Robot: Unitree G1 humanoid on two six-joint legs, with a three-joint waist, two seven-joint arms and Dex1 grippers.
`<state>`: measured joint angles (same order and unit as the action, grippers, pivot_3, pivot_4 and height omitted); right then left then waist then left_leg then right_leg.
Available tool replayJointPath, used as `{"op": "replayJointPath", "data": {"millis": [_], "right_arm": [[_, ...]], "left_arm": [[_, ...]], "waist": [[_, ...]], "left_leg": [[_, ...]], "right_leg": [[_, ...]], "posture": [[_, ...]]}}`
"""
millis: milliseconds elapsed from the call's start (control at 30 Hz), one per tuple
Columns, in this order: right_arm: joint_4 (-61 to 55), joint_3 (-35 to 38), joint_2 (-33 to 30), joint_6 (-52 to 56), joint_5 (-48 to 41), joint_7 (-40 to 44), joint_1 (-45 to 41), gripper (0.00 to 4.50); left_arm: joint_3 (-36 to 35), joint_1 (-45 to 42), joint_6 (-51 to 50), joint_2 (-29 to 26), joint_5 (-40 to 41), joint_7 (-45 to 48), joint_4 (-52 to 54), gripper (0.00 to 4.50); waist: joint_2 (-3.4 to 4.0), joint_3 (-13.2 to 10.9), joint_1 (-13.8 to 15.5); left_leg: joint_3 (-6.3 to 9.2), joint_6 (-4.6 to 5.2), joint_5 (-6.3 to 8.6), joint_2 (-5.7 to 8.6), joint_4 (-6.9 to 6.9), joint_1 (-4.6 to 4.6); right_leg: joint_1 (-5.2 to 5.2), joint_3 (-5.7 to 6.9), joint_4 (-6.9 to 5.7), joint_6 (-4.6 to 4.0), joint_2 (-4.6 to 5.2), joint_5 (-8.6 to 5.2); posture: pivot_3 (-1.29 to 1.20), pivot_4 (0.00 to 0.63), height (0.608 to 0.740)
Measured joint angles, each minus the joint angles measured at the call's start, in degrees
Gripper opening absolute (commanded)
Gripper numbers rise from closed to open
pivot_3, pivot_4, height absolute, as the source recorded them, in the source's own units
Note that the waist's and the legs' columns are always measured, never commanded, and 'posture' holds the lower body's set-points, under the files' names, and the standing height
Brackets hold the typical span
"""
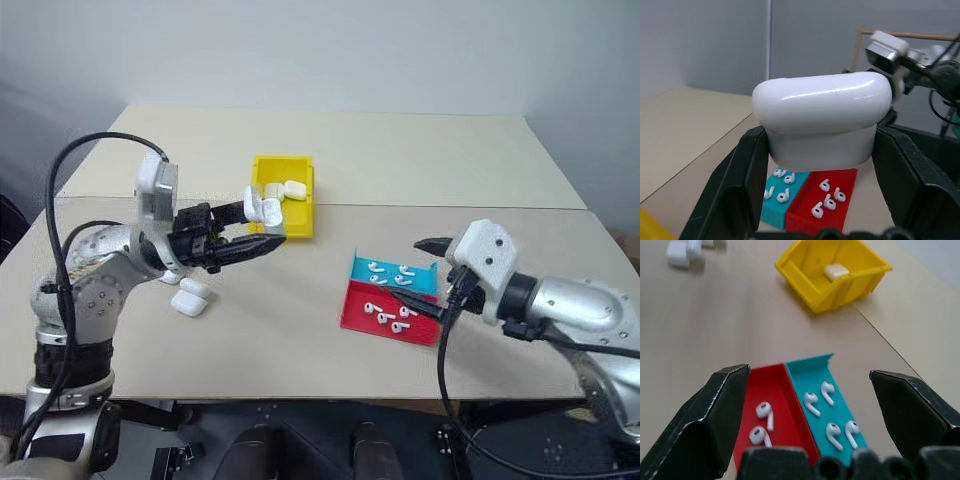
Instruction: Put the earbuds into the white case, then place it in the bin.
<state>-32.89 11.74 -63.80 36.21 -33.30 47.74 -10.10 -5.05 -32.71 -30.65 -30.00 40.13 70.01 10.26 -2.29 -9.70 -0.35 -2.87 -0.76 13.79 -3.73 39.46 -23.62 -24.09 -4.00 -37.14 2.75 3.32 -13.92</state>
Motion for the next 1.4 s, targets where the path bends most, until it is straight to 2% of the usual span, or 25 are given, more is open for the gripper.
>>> {"op": "replayJointPath", "data": {"millis": [67,133,233,500,600,667,933,1033,1100,1400], "right_arm": [[1.6,-3.9,-4.5,0.3,2.4,3.7,-3.5,4.5],[3.3,-9.1,-5.8,0.9,4.0,7.3,-7.7,4.5],[6.7,-18.5,-5.5,1.3,7.9,12.6,-15.2,4.5],[14.3,-32.4,-1.9,-3.2,18.7,23.6,-23.8,4.5],[17.2,-36.0,-0.2,-5.7,22.6,26.5,-25.4,3.94],[19.0,-37.3,0.9,-7.2,24.8,28.0,-26.2,3.36],[22.9,-38.5,5.4,-10.7,31.0,29.4,-27.0,3.36],[23.8,-38.6,6.5,-12.1,32.5,30.0,-27.0,2.79],[24.4,-38.6,6.8,-12.5,33.3,30.9,-27.0,2.14],[25.8,-38.6,9.0,-14.1,36.5,32.3,-27.5,2.14]], "left_arm": [[1.6,-0.2,3.6,0.1,-0.8,4.1,-1.9,2.8],[3.0,-0.8,7.1,1.0,-1.7,7.1,-3.6,2.8],[4.9,-1.5,10.1,2.9,-1.7,10.6,-4.7,2.8],[7.4,-1.2,13.1,6.1,-1.8,11.9,-4.4,2.8],[7.4,-0.6,13.2,6.3,-1.8,11.4,-4.2,2.8],[7.4,-0.1,13.4,6.3,-1.8,10.7,-4.1,2.8],[7.5,1.6,14.6,6.3,-2.3,8.3,-2.1,2.8],[7.7,1.7,14.7,6.3,-2.4,7.6,-2.0,2.8],[7.8,1.7,15.0,6.3,-2.6,7.4,-1.9,2.8],[7.8,1.8,15.4,5.9,-2.8,7.0,-1.8,2.8]], "waist": [[0.01,0.0,-0.2],[0.01,0.0,-0.4],[0.01,0.0,-0.5],[0.02,0.0,-0.4],[0.03,0.0,-0.4],[0.03,0.0,-0.4],[0.04,0.0,-0.4],[0.04,0.0,-0.4],[0.04,0.0,-0.3],[0.04,0.0,-0.3]], "left_leg": [[-0.01,0.0,0.0,-0.01,0.03,0.02],[0.02,0.01,0.0,-0.01,0.05,-0.02],[0.02,0.05,0.03,-0.02,0.11,-0.14],[0.02,0.13,0.08,-0.03,0.3,-0.21],[0.02,0.13,0.08,-0.02,0.31,-0.21],[0.02,0.13,0.08,-0.02,0.3,-0.21],[0.03,0.12,0.08,-0.03,0.3,-0.2],[0.02,0.12,0.07,-0.02,0.31,-0.19],[0.02,0.12,0.08,-0.02,0.3,-0.19],[0.02,0.12,0.08,-0.02,0.3,-0.19]], "right_leg": [[0.01,0.0,0.0,0.0,-0.01,0.0],[0.0,0.01,0.01,0.0,-0.01,0.0],[-0.09,0.0,0.01,0.03,-0.01,0.01],[-0.09,0.0,-0.01,0.09,-0.01,0.03],[-0.1,0.0,-0.01,0.09,-0.01,0.03],[-0.1,0.0,-0.01,0.09,-0.01,0.03],[-0.08,0.01,-0.02,0.09,-0.01,0.04],[-0.09,0.01,-0.03,0.09,-0.01,0.04],[-0.08,0.01,-0.02,0.09,-0.01,0.04],[-0.09,0.01,-0.02,0.09,-0.01,0.04]], "posture": [[0.0,0.15,0.74],[0.0,0.15,0.74],[0.0,0.15,0.74],[0.0,0.15,0.74],[0.0,0.15,0.74],[0.0,0.15,0.74],[0.0,0.15,0.74],[0.0,0.15,0.74],[0.0,0.15,0.74],[0.0,0.15,0.74]]}}
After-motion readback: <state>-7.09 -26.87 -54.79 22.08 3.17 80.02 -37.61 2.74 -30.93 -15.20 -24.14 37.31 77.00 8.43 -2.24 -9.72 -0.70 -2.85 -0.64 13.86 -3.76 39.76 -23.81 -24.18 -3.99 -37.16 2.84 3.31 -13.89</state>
